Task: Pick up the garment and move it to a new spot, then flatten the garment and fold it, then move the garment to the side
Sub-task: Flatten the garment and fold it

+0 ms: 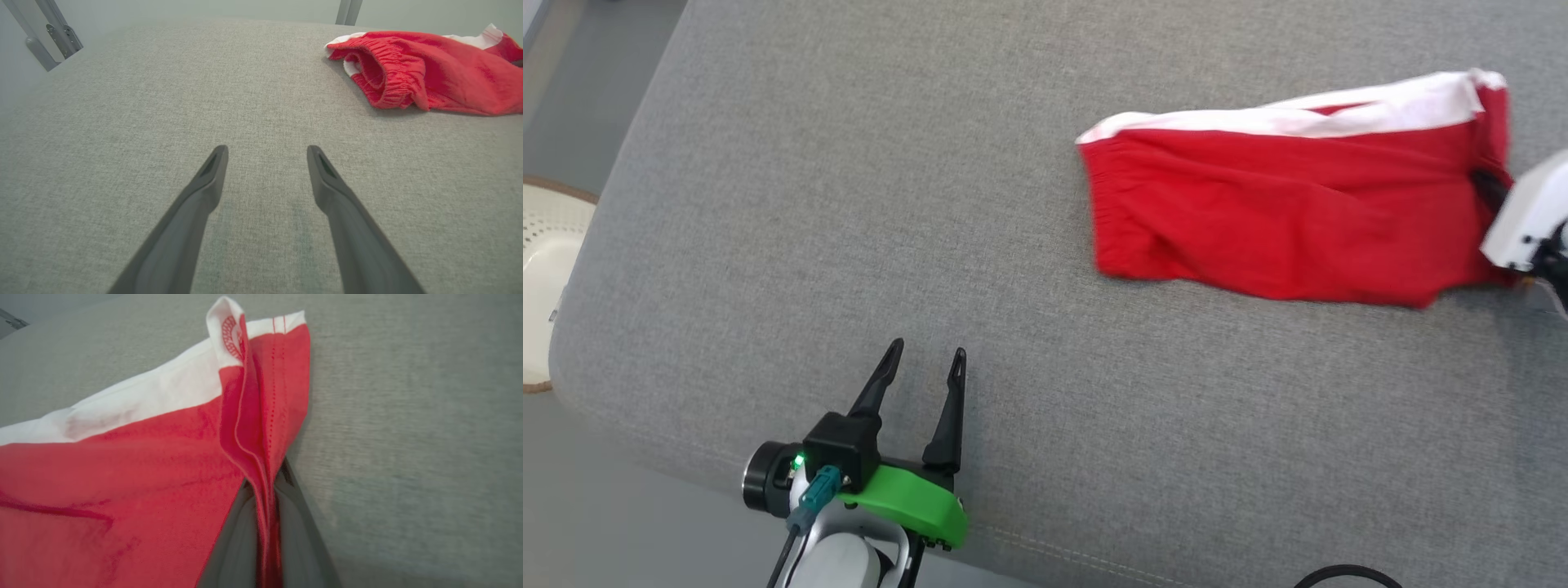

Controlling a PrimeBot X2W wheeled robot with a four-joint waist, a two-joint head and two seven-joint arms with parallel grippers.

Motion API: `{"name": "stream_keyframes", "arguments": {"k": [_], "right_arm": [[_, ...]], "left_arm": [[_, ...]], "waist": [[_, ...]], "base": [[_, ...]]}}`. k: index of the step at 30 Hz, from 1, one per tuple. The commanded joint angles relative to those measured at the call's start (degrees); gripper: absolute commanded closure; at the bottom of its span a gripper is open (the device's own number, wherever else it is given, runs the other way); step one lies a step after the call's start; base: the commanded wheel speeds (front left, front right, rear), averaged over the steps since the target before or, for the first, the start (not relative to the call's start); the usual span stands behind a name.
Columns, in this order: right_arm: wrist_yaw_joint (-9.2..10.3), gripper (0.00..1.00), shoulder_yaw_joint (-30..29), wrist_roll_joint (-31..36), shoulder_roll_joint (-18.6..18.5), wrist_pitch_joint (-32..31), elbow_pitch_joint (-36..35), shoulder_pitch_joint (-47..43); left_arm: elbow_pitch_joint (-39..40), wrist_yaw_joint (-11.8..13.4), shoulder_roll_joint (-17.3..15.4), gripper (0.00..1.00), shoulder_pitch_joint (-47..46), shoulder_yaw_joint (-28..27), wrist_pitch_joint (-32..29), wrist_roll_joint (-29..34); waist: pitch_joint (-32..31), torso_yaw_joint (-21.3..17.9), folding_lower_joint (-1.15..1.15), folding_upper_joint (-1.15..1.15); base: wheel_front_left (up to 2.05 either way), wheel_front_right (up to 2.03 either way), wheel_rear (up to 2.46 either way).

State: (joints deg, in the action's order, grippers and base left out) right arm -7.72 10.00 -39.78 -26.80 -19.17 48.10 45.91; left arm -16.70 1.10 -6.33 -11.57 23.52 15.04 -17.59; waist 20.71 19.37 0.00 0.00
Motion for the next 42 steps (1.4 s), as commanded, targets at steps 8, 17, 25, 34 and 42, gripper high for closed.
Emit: {"name": "stream_keyframes", "arguments": {"k": [8,17,25,34,42], "right_arm": [[0.24,1.00,-4.6,-0.3,-4.4,-1.2,0.7,-0.1],[0.26,1.00,7.3,1.4,8.4,-8.0,-17.9,-2.6],[0.24,1.00,6.1,10.9,19.7,-1.5,-7.4,0.3],[0.25,1.00,0.6,15.8,23.8,10.7,9.5,7.2],[0.24,0.00,5.6,9.4,23.9,16.6,15.1,10.0]], "left_arm": [[-1.4,-1.3,2.1,0.00,3.1,-0.1,0.2,1.4],[-4.3,-1.3,1.4,0.00,3.9,-0.4,0.2,2.9],[-5.5,-2.2,2.2,0.00,1.5,1.2,0.2,3.6],[-8.1,-3.2,2.7,0.00,3.4,4.0,0.2,4.3],[-9.5,-3.0,3.2,0.00,4.3,5.8,0.2,3.8]], "waist": [[-6.8,-3.8,0.00,0.00],[-8.4,-6.3,0.00,0.00],[-7.7,-5.4,0.00,0.00],[-7.8,-2.7,0.00,0.00],[-9.1,-2.1,0.00,0.00]], "base": [[0.00,0.00,0.00],[0.00,0.00,0.00],[0.00,0.00,0.00],[0.00,0.00,0.00],[0.00,0.00,0.00]]}}
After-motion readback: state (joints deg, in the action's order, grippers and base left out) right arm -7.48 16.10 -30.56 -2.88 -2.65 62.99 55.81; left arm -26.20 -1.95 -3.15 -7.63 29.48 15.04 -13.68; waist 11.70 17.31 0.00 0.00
